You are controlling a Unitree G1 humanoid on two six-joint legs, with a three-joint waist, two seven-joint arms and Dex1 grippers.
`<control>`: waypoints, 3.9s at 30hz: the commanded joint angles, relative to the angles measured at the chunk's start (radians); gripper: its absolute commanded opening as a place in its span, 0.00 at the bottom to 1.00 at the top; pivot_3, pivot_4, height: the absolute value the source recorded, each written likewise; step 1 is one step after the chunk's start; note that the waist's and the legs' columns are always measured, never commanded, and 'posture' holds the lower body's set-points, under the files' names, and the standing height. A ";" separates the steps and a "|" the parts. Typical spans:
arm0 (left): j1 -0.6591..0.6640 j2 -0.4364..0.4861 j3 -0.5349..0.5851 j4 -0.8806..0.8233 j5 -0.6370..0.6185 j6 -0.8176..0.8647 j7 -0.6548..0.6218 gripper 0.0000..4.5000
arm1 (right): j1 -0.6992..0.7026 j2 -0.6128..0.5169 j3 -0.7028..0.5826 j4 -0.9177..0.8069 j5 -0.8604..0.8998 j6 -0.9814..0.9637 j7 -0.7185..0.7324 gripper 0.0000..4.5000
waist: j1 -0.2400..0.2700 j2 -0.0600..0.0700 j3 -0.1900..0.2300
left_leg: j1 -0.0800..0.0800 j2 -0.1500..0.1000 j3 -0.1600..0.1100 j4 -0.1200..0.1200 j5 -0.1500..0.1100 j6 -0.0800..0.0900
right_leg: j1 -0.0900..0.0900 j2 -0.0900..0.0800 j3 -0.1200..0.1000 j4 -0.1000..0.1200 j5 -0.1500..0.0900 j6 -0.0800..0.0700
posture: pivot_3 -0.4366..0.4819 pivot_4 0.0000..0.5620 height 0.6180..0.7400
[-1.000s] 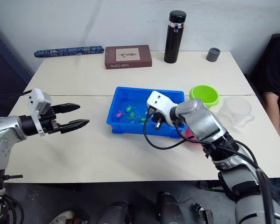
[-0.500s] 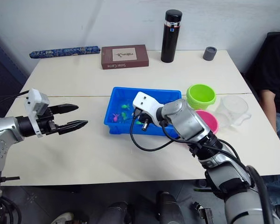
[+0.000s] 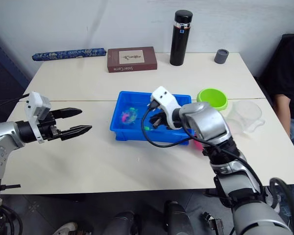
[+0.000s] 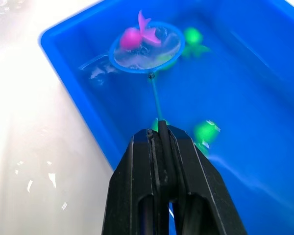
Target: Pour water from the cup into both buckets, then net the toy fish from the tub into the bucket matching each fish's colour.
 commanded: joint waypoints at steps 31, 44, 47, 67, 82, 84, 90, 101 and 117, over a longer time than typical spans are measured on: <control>-0.341 -0.092 -0.238 0.232 0.057 -0.187 -0.188 0.99 | 0.361 -0.466 -0.522 -0.360 0.258 -0.103 0.050 0.00 | 0.028 0.000 0.000 | -0.002 0.000 0.000 -0.001 0.000 0.000 | 0.000 0.000 -0.001 -0.003 0.000 0.000 | 0.48 0.27 1.00; -0.524 -0.189 -0.313 0.485 0.135 -0.317 -0.297 0.99 | 0.794 -0.639 -0.981 -0.411 0.252 -0.161 0.135 0.00 | 0.051 0.000 0.000 | -0.002 0.000 0.000 0.000 0.000 0.001 | 0.000 0.001 -0.001 -0.003 0.001 0.001 | 0.48 0.27 1.00; -0.538 -0.203 -0.318 0.516 0.148 -0.335 -0.312 0.99 | 0.890 -0.642 -1.024 -0.424 0.221 -0.240 0.161 0.00 | 0.052 0.000 0.000 | -0.002 0.000 0.001 0.001 0.000 0.001 | 0.001 0.002 -0.001 -0.002 0.001 0.001 | 0.48 0.27 1.00; -0.510 -0.196 -0.296 0.515 0.165 -0.336 -0.327 0.99 | 1.166 -0.593 -0.868 -0.162 -0.328 -1.414 0.000 0.00 | 0.052 0.000 0.000 | 0.000 -0.001 0.002 0.002 0.000 0.001 | 0.002 0.002 0.000 -0.002 0.001 0.002 | 0.48 0.27 1.00; -0.499 -0.199 -0.290 0.500 0.161 -0.331 -0.317 0.99 | 1.247 -0.605 -0.967 0.029 -0.791 -2.003 -0.441 0.00 | 0.050 0.000 0.000 | 0.001 -0.001 0.003 0.002 0.001 0.001 | 0.003 0.003 0.002 -0.002 0.001 0.002 | 0.48 0.27 1.00; -0.501 -0.201 -0.290 0.501 0.161 -0.331 -0.316 0.99 | 1.265 -0.598 -0.972 0.026 -0.802 -2.015 -0.467 0.00 | 0.049 0.000 0.000 | 0.001 -0.001 0.003 0.002 0.001 0.001 | 0.003 0.003 0.002 -0.002 0.001 0.002 | 0.48 0.27 1.00; -0.508 -0.197 -0.291 0.506 0.160 -0.325 -0.324 0.99 | 1.261 -0.600 -0.969 -0.028 -0.738 -1.963 -0.460 0.00 | 0.049 0.000 0.000 | 0.002 -0.001 0.004 0.002 0.001 0.001 | 0.004 0.003 0.003 -0.001 0.001 0.002 | 0.48 0.27 1.00; -0.502 -0.190 -0.265 0.492 0.144 -0.293 -0.322 0.99 | 1.071 -0.692 -0.838 -0.179 -0.432 -1.692 -0.249 0.00 | 0.046 0.000 0.000 | 0.002 -0.001 0.004 0.002 0.001 0.001 | 0.004 0.003 0.003 0.000 0.001 0.002 | 0.48 0.27 1.00; -0.314 -0.137 -0.211 0.239 0.106 -0.252 -0.259 0.99 | 0.549 -0.733 -0.309 -0.281 0.039 -0.681 0.185 0.00 | 0.050 0.000 0.000 | 0.001 0.000 0.001 0.004 0.001 0.002 | 0.003 0.001 0.001 0.000 0.001 0.002 | 0.48 0.27 1.00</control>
